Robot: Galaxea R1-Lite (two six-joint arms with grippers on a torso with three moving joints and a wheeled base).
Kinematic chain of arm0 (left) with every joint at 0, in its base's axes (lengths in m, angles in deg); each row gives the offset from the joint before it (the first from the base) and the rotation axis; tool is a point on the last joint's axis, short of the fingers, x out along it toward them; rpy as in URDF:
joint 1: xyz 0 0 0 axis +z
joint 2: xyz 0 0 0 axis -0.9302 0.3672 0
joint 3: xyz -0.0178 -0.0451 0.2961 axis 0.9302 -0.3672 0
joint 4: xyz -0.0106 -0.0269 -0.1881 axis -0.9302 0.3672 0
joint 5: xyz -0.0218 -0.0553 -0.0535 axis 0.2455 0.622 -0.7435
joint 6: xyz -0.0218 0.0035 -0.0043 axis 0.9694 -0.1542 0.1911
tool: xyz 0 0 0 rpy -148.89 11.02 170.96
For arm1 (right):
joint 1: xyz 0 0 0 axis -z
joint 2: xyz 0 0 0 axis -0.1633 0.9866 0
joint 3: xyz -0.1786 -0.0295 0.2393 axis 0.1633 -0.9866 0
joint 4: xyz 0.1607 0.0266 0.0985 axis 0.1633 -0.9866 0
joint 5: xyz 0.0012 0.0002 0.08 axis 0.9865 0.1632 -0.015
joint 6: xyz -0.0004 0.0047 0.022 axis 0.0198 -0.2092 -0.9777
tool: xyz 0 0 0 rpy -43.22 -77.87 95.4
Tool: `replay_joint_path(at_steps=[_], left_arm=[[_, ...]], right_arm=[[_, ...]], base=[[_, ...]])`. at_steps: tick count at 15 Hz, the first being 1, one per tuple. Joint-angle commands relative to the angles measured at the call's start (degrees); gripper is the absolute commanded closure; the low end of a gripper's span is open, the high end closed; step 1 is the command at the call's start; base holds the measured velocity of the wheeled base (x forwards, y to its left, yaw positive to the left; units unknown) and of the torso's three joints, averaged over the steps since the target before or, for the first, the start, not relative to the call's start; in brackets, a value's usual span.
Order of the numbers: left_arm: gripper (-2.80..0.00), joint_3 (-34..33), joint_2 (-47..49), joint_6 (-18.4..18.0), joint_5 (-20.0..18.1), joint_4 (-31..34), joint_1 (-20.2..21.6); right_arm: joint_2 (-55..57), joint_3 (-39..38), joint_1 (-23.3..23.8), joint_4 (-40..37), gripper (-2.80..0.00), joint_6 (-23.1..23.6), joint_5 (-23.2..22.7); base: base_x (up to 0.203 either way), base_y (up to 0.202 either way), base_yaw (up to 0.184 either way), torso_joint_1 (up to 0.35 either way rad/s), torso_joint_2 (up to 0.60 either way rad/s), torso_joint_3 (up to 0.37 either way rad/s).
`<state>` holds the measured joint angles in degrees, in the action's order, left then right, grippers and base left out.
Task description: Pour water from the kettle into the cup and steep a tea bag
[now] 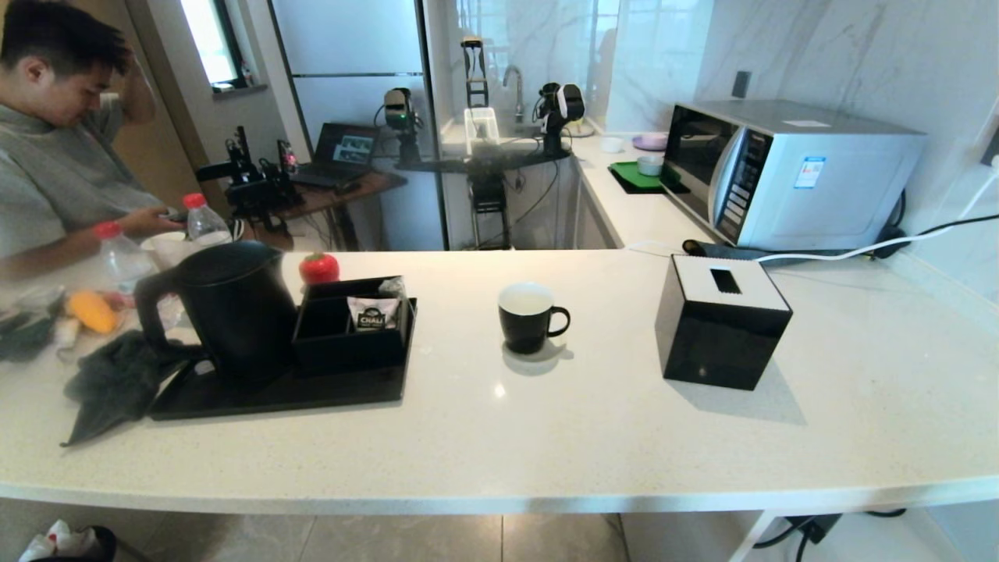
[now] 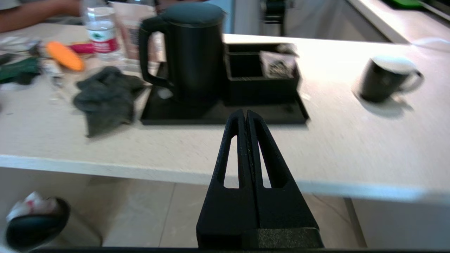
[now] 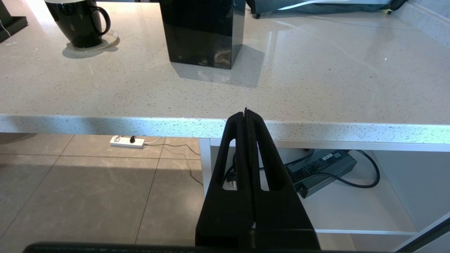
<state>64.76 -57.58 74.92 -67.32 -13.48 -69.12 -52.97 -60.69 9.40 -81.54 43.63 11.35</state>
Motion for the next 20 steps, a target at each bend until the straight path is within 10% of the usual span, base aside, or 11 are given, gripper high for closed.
replay_joint_path(at_steps=[1, 4, 8, 13, 14, 20], left_arm=[[0.0, 5.4, 13.4, 1.1, 4.3, -1.5, 0.2], [0.0, 6.5, 20.6, 1.9, 10.2, -6.0, 3.5], [0.0, 4.3, 31.3, 2.0, 8.9, -11.5, 14.1], [0.0, -1.8, 53.7, 0.9, 7.0, -40.2, 19.8], [-2.8, -3.6, 59.2, 0.2, 6.9, -48.7, 20.3], [-2.8, -11.2, 85.9, -3.6, 6.3, -90.2, 23.8]], right_arm=[[0.1, 0.0, 0.0, 0.0, 0.0, 0.0, 0.0], [0.1, 0.0, 0.0, 0.0, 0.0, 0.0, 0.0], [0.1, 0.0, 0.0, 0.0, 0.0, 0.0, 0.0], [0.1, 0.0, 0.0, 0.0, 0.0, 0.0, 0.0], [0.1, 0.0, 0.0, 0.0, 0.0, 0.0, 0.0], [0.1, 0.0, 0.0, 0.0, 0.0, 0.0, 0.0]], base=[[0.0, 0.0, 0.0, 0.0, 0.0, 0.0], [0.0, 0.0, 0.0, 0.0, 0.0, 0.0], [0.0, 0.0, 0.0, 0.0, 0.0, 0.0], [0.0, 0.0, 0.0, 0.0, 0.0, 0.0], [0.0, 0.0, 0.0, 0.0, 0.0, 0.0], [0.0, 0.0, 0.0, 0.0, 0.0, 0.0]])
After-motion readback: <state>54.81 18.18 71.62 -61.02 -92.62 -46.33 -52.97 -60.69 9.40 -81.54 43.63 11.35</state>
